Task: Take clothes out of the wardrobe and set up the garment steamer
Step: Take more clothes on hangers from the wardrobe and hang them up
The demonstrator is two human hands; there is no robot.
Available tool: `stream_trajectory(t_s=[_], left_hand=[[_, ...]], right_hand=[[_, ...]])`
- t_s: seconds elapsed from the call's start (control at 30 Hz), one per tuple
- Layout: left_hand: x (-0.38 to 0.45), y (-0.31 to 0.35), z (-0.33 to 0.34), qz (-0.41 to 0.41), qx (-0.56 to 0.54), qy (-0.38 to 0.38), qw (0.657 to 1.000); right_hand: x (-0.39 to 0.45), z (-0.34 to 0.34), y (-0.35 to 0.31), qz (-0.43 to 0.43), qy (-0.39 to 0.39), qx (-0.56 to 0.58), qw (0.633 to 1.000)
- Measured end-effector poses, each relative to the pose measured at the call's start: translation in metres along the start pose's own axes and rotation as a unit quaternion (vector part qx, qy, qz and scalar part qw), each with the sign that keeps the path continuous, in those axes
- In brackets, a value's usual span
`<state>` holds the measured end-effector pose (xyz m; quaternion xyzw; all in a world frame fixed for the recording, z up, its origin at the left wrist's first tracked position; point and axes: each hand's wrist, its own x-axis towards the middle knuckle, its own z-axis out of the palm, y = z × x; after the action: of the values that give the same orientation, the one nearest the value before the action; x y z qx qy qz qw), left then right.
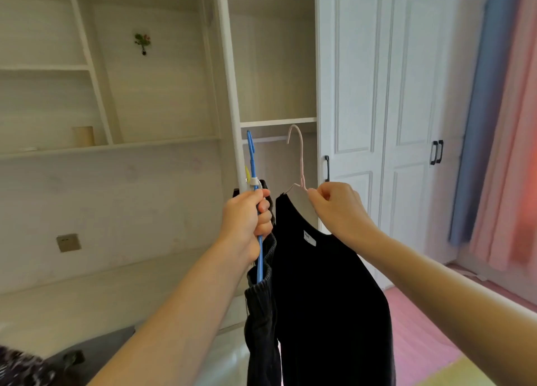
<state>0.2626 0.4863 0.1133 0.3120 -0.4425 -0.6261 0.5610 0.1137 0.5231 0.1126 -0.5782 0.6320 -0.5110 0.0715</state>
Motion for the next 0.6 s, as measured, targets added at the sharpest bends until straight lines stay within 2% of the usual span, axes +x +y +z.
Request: stream_trajectory(t_s=[0.33,0.6], left_hand=[[-0.103,0.036,-0.065,-0.012,0.024,0.035,0.999],[-0.142,0.072,-0.107,-0.012,-0.042,0.101,0.994]], right_hand=[[-0.086,0.018,-0.067,-0.014,-0.044,0.003,0.999],[-0.113,0.036,-0.114,-0.045,-0.102,-0.004,0.994]])
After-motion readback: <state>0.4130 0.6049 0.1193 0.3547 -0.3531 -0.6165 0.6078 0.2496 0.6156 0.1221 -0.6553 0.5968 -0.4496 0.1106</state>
